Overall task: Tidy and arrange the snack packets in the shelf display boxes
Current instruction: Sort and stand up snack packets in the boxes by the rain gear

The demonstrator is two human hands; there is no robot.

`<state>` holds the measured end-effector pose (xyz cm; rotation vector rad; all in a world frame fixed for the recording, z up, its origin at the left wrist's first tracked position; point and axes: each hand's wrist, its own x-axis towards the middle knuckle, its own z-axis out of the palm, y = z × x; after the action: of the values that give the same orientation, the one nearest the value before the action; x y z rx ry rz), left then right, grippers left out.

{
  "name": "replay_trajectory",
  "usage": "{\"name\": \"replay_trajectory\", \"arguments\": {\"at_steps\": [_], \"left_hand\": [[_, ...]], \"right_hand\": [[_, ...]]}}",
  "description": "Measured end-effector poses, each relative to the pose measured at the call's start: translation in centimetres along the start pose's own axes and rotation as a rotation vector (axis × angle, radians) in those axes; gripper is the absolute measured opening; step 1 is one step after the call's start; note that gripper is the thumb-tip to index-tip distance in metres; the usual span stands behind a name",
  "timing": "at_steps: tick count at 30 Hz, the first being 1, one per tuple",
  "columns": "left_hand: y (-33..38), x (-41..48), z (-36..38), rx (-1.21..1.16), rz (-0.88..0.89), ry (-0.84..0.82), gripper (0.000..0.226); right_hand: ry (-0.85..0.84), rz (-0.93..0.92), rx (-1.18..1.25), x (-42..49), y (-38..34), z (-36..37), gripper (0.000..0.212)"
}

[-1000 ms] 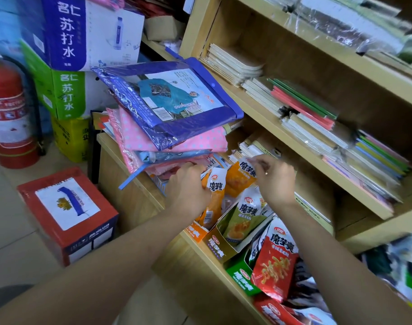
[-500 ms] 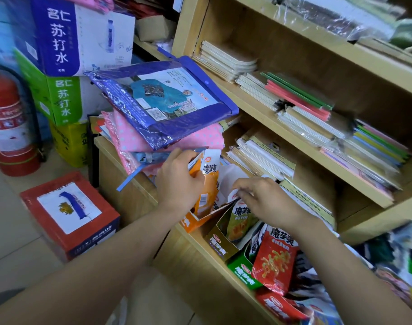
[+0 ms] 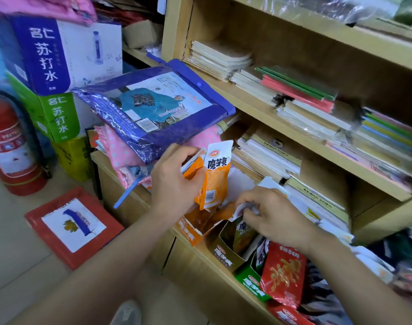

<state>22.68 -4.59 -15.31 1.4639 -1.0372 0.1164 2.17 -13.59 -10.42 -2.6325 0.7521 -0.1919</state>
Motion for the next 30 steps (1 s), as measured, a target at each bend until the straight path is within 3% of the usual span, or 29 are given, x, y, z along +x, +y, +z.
{"name": "replay_trajectory", "arguments": {"at_steps": [6, 9, 12, 16, 19, 21, 27, 30], "left_hand": [[0.5, -0.1, 0.4, 0.059, 0.013, -0.03, 0.026], [-0.1, -0.4, 1.0, 0.131, 0.009, -0.124, 0.032], [-1.4, -1.0, 2.1, 0.156, -0.124, -0.32, 0.039], [-1.7, 0.1, 2.3, -0.119, -0.494, -0.446, 0.04], [-1.7, 1.2, 1.2, -0.254, -0.646, -0.427, 0.039], [-1.7, 1.1, 0.3, -0.159, -0.622, -0.445, 0.042], [-1.3, -1.0, -1.6, -0.068, -0.519, -0.543, 0.057], [-0.7, -2.0, -1.5, 0.078, -0.481, -0.634, 0.086]], "right_hand": [[0.28, 0.038, -0.138, 1.8, 1.1, 0.2, 0.018], [0.389, 0.103, -0.051, 3.0, 1.4, 0.3, 0.019], [0.389, 0.198, 0.028, 3.8, 1.7, 0.2, 0.039], [0.403, 0.143, 0.038, 2.5, 1.7, 0.1, 0.042], [0.152, 0.03, -0.028, 0.3, 1.7, 0.8, 0.045], [0.008, 0.036, -0.132, -1.1, 1.8, 1.8, 0.054], [0.265, -0.001, -0.049, -4.6, 2.6, 2.3, 0.03], [0.316, 0.088, -0.008, -6.3, 2.3, 2.6, 0.034]]}}
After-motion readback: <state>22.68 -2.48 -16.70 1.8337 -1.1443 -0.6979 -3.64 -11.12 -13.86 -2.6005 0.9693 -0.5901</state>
